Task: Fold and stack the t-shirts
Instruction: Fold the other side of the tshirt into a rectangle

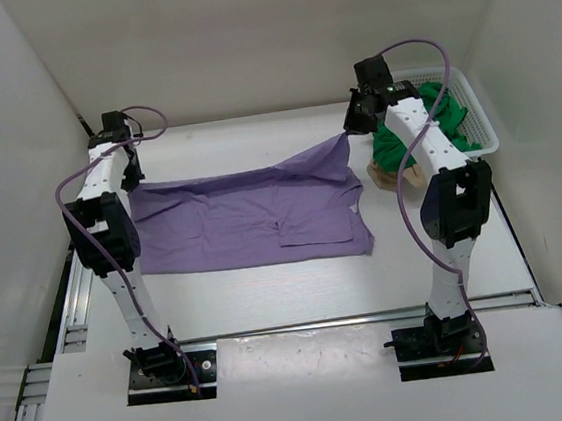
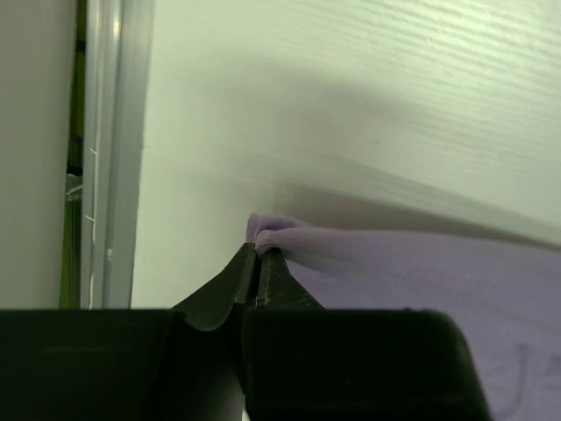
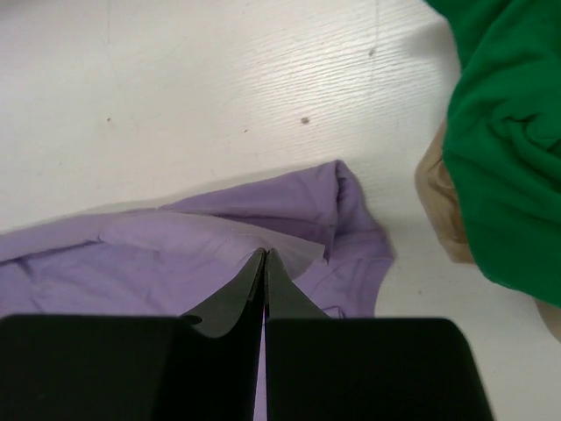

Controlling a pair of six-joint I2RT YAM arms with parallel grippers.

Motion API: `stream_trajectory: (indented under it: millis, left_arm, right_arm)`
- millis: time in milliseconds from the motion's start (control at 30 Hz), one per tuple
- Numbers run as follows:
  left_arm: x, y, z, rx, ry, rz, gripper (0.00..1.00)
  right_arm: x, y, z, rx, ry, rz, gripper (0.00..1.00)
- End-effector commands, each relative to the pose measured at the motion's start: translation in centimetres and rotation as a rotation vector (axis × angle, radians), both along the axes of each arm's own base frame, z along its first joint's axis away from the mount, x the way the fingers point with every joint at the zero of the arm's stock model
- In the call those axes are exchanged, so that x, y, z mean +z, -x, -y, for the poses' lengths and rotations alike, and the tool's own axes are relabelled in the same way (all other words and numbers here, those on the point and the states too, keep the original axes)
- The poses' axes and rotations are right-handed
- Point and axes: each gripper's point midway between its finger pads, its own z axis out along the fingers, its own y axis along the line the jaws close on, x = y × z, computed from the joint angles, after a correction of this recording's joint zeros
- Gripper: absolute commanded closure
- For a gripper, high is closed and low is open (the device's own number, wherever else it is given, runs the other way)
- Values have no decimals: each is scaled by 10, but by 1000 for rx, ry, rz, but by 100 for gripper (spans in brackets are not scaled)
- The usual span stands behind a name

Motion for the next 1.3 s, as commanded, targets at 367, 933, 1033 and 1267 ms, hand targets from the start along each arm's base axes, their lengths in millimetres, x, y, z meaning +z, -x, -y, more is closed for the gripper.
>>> stream_trajectory:
  millis: [367, 933, 1033, 1267]
  left_arm:
    - [57, -64, -21, 33, -64, 268, 90]
    - [3, 27, -10, 35, -39, 10, 90]
    - [-5, 48, -13, 47, -37, -75, 90]
    - [-9, 52, -23, 70, -40, -124, 90]
  right_arm:
    - [9, -7, -16, 38, -57, 25, 100]
    - [6, 81, -18, 109, -152, -88, 100]
    - [-8, 95, -16, 105, -157, -134, 100]
    - [-16, 110, -17, 117, -157, -162, 100]
